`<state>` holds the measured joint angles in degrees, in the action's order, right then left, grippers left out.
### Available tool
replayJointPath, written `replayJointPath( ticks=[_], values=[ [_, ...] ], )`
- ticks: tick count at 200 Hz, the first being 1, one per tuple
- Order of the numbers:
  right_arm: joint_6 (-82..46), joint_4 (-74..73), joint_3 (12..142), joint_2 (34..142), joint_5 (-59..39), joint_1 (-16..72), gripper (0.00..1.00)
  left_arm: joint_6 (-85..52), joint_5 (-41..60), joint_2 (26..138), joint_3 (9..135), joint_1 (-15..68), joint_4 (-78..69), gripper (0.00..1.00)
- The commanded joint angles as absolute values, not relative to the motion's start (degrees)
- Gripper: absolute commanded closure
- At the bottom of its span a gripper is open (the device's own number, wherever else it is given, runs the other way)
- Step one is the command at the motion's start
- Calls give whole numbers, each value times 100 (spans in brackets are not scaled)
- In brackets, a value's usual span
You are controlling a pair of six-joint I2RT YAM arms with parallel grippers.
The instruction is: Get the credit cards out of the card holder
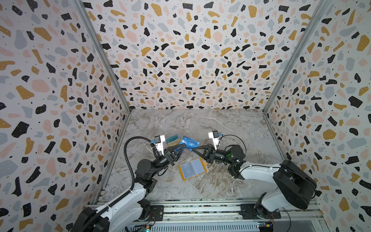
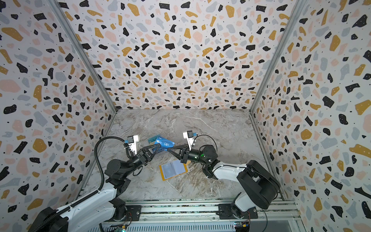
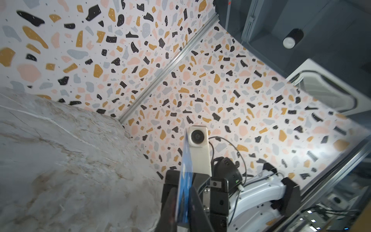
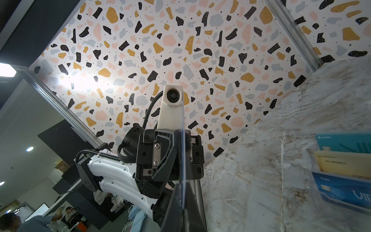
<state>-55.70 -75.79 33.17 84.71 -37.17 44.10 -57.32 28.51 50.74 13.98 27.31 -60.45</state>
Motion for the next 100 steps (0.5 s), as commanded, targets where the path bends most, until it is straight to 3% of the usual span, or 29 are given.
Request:
replayJointPath(
  ticks=[1,44,79,100],
  values=[
    [-5530,-7649,3309,8069,-3972,4169,100,-5126,2894,4755,1678,2751,-5023,65],
    [-4918,-6185,3296,7393,-5190,3425,100,-3083,2461,4467,2924,2743,-1418,51],
    [-1963,-1543,4402,6775,-5274,3347,100,-1800,2499,4805,4089,2747,546,50],
    [-922,55,4829,6741,-5347,3331,100,-1260,2793,5020,4622,2744,1114,50]
  ],
)
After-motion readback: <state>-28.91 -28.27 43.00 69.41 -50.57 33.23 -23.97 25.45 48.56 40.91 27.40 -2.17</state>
